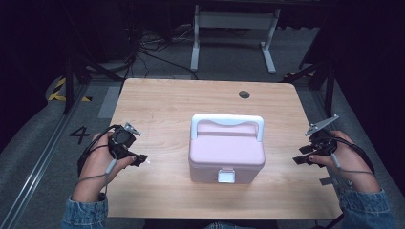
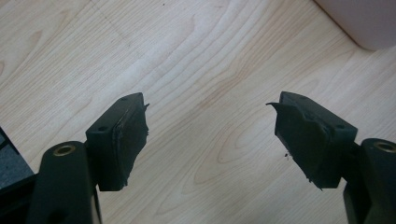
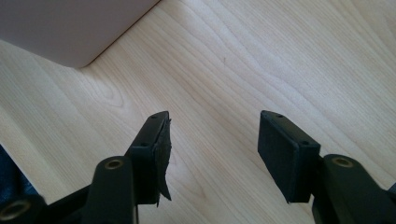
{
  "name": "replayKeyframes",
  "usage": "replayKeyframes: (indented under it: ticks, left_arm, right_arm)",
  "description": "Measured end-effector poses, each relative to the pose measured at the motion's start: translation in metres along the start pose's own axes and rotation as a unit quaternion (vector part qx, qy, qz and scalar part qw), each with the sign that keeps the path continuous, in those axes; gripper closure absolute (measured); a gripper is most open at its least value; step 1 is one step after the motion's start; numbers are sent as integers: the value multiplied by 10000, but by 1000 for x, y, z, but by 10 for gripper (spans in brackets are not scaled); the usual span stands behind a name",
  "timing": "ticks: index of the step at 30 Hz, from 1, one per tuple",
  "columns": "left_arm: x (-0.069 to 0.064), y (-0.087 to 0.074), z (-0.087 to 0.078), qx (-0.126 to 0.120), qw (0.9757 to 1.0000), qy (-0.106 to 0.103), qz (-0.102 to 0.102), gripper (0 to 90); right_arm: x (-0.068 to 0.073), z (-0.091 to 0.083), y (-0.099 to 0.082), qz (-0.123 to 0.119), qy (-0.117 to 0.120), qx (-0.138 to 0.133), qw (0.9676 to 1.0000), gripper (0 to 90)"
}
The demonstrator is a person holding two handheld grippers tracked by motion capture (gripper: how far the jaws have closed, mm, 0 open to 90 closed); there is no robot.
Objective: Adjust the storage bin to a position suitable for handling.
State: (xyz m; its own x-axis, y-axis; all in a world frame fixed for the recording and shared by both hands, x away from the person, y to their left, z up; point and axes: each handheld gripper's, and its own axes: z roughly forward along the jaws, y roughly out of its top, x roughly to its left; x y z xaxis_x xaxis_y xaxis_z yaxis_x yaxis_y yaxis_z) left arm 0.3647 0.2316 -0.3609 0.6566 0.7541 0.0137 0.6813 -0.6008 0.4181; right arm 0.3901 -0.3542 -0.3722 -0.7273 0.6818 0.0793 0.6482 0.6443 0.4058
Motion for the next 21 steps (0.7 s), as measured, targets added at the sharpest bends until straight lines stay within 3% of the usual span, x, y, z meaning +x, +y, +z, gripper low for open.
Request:
replayKeyframes:
  ticks: [7,13,16,17,20,21]
  left_arm:
    - [-3,5,-4,-251,9995,-202,53,266]
    - [-7,19,-3,-582,9974,-365,209,270]
    - [-13,30,-7,-907,9941,-403,435,297]
    - [-13,30,-7,-907,9941,-403,435,312]
    - [-23,42,-10,-1447,9860,-503,663,326]
    - [-23,42,-10,-1447,9860,-503,663,337]
  right_arm:
    - [0,2,0,-47,64,-83,9999,468]
    - [2,1,-6,-52,58,-129,9999,467]
    - [3,-2,-11,-17,-39,-177,9998,463]
    - [3,-2,-11,-17,-39,-177,9998,463]
    - [4,0,-15,34,-74,-202,9998,457]
    - [4,0,-15,34,-74,-202,9998,457]
